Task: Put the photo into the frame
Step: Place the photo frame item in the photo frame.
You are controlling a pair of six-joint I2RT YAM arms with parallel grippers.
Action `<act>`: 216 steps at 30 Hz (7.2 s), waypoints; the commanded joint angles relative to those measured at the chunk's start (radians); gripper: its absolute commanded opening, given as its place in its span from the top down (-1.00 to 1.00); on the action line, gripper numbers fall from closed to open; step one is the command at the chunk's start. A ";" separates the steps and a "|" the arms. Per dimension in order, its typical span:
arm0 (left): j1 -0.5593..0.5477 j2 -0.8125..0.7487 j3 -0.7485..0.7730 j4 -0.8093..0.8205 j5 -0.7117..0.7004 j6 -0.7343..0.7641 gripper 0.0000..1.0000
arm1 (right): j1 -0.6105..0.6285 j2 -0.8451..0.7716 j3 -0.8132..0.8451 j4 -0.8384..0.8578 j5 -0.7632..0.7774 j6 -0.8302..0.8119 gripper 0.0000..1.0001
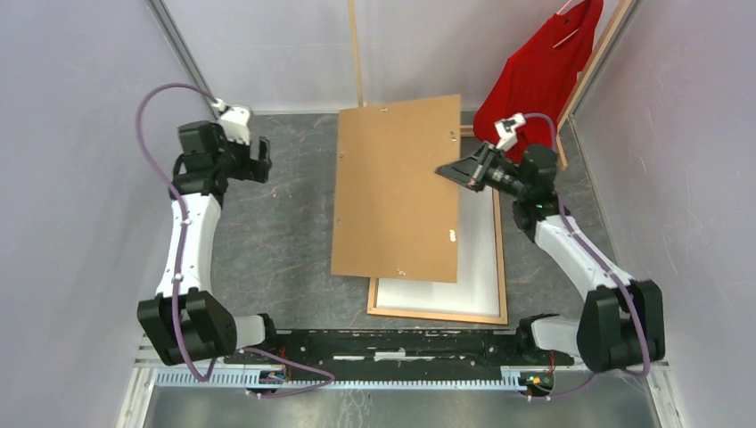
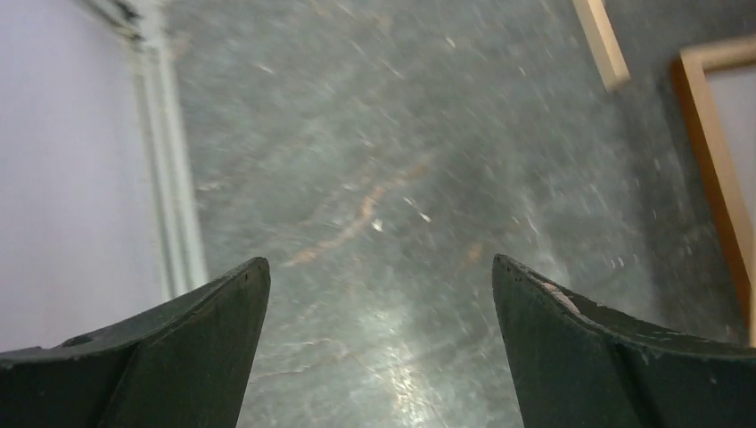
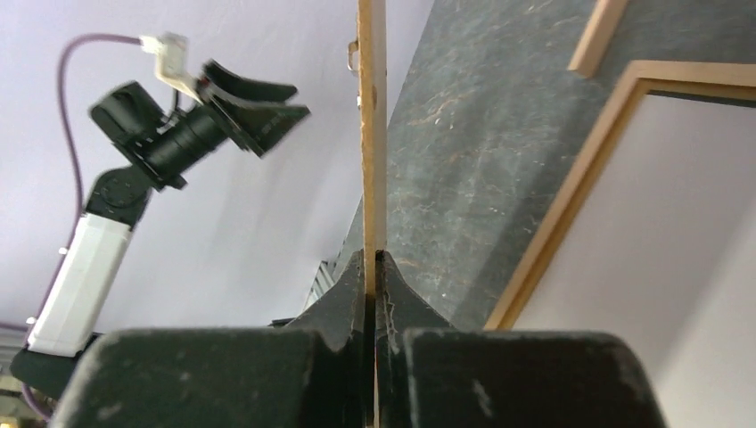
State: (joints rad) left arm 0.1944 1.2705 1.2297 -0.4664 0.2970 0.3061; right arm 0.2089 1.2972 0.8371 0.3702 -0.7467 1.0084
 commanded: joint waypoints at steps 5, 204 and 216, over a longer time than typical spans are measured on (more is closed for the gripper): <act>-0.289 0.101 -0.082 0.010 -0.006 0.153 -1.00 | -0.295 -0.254 -0.112 -0.112 -0.194 -0.034 1.00; -0.449 0.514 -0.132 0.032 -0.050 0.201 -0.82 | 0.056 0.359 0.195 -0.407 0.586 -0.607 -0.70; -0.447 0.505 -0.146 0.025 -0.051 0.212 -0.80 | 0.042 0.523 0.377 -0.448 0.587 -0.628 -0.72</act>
State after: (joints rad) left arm -0.2512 1.7779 1.0904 -0.4614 0.2207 0.5396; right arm 0.2508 1.7638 1.1656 -0.0845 -0.1474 0.3943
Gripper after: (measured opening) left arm 0.903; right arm 0.864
